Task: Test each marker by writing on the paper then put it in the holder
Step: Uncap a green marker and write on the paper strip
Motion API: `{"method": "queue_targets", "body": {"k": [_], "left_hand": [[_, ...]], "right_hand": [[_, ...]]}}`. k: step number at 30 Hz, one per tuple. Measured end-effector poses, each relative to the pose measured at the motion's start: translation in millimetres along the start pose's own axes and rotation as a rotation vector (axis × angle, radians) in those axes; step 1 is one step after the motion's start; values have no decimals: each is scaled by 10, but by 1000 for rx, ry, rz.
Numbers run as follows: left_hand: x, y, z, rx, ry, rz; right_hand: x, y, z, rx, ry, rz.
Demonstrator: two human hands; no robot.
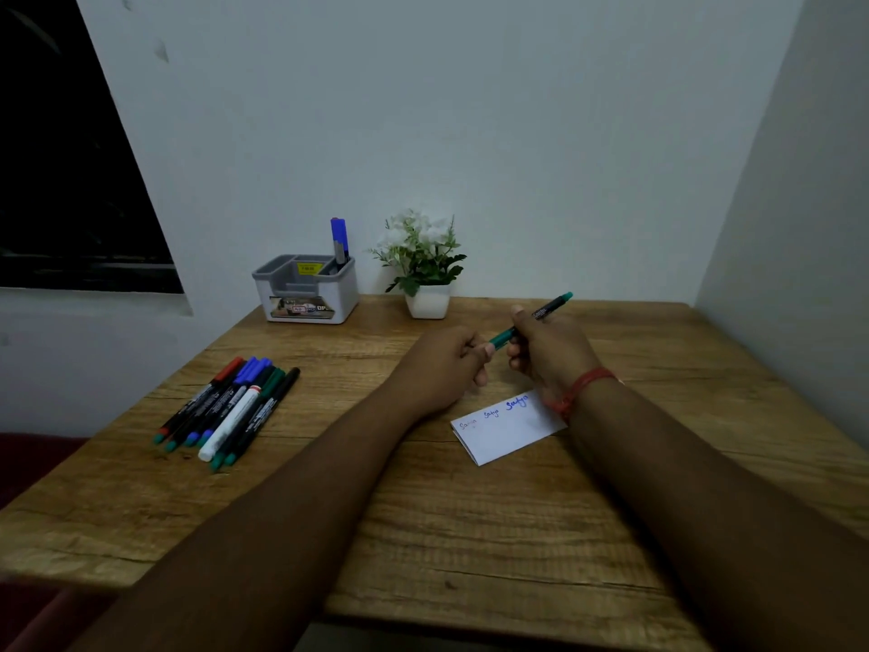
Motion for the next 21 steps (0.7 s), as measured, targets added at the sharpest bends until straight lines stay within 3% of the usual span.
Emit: {"method": "queue_targets", "body": {"k": [7, 11, 15, 21], "left_hand": [[49, -3, -83, 182, 18, -52], [24, -15, -114, 127, -16, -33], [-72, -101, 106, 26, -108, 40], [11, -127, 346, 208, -143, 4]], "right_hand": [[68, -17, -35, -2, 36, -95], [115, -24, 0, 9, 41, -110], [241, -620, 170, 60, 27, -293], [157, -293, 170, -49, -69, -106]]}}
Point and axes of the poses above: each hand's wrist, its own x-axis towards the middle knuckle, its own y-axis out of the palm, z = x × y, the point moved 9 cm from there along x, towards the middle knuckle, and after that the axes turned 1 degree about -y, right-handed, at the moved point
